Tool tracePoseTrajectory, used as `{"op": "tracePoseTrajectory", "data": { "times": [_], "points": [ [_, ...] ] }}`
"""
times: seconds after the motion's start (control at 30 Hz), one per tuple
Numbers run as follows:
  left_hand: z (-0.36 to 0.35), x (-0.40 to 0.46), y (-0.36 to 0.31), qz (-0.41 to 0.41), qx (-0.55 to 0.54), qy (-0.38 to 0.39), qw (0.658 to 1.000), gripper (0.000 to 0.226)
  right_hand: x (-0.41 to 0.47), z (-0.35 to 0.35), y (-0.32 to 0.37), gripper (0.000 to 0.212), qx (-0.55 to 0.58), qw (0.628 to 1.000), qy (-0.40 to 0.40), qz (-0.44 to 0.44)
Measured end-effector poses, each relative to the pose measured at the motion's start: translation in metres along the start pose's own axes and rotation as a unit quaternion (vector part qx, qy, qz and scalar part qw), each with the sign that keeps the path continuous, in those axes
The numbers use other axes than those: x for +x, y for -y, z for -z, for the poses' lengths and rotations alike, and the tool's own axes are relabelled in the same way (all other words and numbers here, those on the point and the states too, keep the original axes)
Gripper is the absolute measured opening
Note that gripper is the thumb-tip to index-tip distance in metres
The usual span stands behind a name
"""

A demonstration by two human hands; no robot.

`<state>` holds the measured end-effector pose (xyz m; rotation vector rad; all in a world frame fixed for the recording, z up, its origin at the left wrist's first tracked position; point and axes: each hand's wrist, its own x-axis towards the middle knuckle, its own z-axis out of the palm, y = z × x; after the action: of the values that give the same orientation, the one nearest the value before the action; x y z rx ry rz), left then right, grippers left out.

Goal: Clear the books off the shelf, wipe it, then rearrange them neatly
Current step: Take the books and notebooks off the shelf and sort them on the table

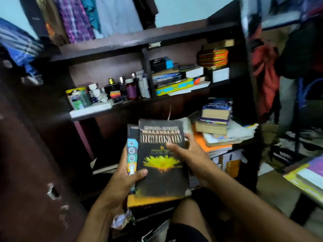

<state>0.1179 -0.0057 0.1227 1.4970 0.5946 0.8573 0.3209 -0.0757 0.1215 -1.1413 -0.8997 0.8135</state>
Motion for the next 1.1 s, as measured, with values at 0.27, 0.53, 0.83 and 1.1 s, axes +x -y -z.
{"op": "tracePoseTrajectory", "data": {
  "times": [0.27,0.53,0.83,1.1],
  "points": [
    [-0.172,-0.002,0.051,-0.003,0.028,0.195,0.980,0.106,-0.102,0.156,-0.006,0.031,0.023,0.979,-0.202,0.001],
    [-0.357,0.030,0.045,-0.100,0.060,0.324,0.939,0.081,-0.180,0.296,0.075,0.055,-0.251,0.868,-0.382,0.191],
    [-0.449,0.055,0.126,-0.042,0.133,0.278,0.950,0.088,-0.185,0.364,-0.011,0.061,-0.380,0.823,-0.418,0.060],
    [-0.484,0.051,0.112,-0.102,0.238,0.253,0.932,0.075,-0.191,0.393,0.017,0.049,-0.286,0.835,-0.466,0.057]
  ]
}}
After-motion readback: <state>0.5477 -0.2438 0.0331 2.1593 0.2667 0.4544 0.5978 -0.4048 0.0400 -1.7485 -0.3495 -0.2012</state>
